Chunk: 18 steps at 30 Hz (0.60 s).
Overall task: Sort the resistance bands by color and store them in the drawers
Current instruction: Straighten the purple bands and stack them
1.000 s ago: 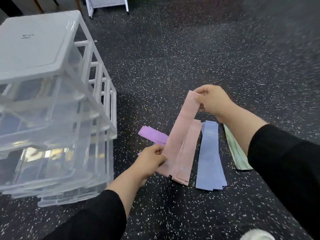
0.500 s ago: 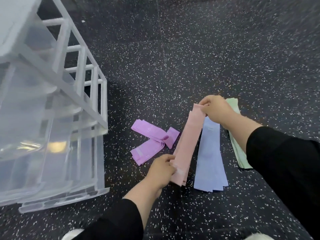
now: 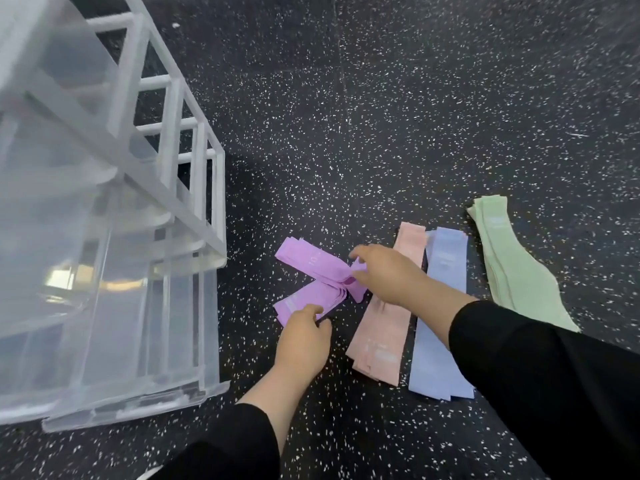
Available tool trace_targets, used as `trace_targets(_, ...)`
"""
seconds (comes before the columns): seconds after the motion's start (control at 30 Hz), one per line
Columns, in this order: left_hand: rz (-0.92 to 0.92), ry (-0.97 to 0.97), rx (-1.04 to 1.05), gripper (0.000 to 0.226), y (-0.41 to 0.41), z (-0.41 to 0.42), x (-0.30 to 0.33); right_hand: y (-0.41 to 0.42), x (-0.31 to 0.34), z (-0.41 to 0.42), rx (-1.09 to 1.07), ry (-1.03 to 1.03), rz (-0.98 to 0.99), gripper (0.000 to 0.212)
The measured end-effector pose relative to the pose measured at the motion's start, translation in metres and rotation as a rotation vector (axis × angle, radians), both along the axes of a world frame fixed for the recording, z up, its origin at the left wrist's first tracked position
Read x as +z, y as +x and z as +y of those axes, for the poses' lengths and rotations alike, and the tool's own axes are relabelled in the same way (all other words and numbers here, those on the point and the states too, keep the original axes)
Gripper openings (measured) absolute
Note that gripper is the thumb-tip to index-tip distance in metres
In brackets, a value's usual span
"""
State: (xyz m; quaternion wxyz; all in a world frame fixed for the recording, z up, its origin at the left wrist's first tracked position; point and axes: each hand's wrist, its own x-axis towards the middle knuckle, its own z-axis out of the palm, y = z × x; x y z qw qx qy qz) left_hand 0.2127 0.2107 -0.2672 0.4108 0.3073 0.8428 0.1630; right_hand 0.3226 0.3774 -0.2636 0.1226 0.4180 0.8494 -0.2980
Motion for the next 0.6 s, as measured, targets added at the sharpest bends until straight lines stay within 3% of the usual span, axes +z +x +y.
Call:
trace_targets(0.23,-0.032,0.046,0.003,0.039,-0.009,-0.006,-0.001,-0.003,-0.032,-0.016,0.031,0.158,-0.193,0.009)
trace_targets(0.47,-0.043,0.144,0.066,0.038,-0.017,-0.002,0.0,-0.013,-0.002,-0.013,-0.277,-0.139,0.258,0.029)
trace_targets(0.6,-0.061,0.169,0.074,0.041,-0.02,0.001,0.002,-0.018,0.01,-0.009,-0.391,-0.197,0.398,0.015)
